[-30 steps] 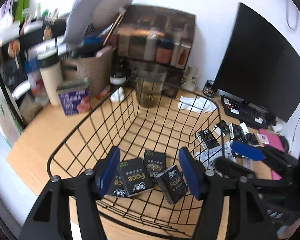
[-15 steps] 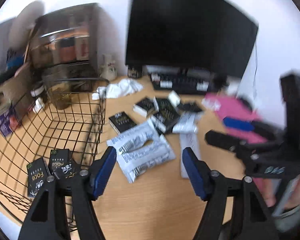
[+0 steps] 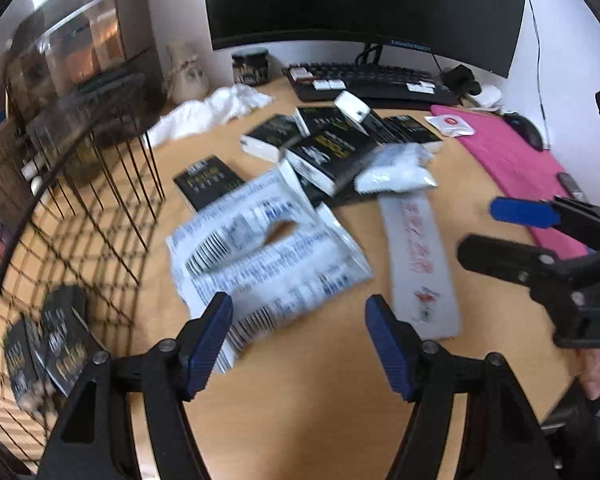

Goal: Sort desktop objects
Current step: 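Move both open tools back over the white snack packets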

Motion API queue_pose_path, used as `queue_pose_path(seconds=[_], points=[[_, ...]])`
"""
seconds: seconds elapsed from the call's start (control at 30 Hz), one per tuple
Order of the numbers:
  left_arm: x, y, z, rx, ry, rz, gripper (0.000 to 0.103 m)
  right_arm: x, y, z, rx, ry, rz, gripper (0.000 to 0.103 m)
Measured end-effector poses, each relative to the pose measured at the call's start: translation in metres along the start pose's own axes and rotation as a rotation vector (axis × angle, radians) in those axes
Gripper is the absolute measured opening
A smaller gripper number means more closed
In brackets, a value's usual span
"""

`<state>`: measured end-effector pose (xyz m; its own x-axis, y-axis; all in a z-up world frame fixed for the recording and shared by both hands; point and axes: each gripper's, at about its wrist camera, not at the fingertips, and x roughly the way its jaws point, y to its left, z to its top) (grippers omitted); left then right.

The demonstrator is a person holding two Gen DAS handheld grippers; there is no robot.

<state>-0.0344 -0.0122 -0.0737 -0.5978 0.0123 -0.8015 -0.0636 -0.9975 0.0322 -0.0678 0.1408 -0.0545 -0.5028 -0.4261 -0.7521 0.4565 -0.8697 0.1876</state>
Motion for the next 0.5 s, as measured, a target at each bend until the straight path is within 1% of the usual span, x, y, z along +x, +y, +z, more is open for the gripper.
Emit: queue_pose_path(seconds=[0.07,0.17,0.27,0.33,0.43,0.5], points=[[0.003,0.001,0.005,0.015,0.0,0.019,0.073,0.006,-0.003,0.001,0.001,0.012,0.004,0.078],[0.006,0.008,0.011,0.009,-0.008,0.008,0.073,0.013,-0.002,0.0,-0.007,0.029,0.014,0.078],[0.017,0.011,0.013,0.014,0.024,0.018,0.074,0.019,0.001,-0.001,-0.016,0.042,0.024,0.078],[0.017,0.009,0.013,0.031,0.02,0.027,0.074,0.022,0.001,-0.002,-0.018,0.049,0.028,0.078],[0.013,0.004,0.009,0.032,0.047,0.002,0.074,0.023,0.001,-0.002,-0.015,0.052,0.027,0.078],[0.012,-0.001,0.004,0.028,0.078,-0.047,0.074,0.021,0.0,-0.002,-0.012,0.051,0.026,0.078]])
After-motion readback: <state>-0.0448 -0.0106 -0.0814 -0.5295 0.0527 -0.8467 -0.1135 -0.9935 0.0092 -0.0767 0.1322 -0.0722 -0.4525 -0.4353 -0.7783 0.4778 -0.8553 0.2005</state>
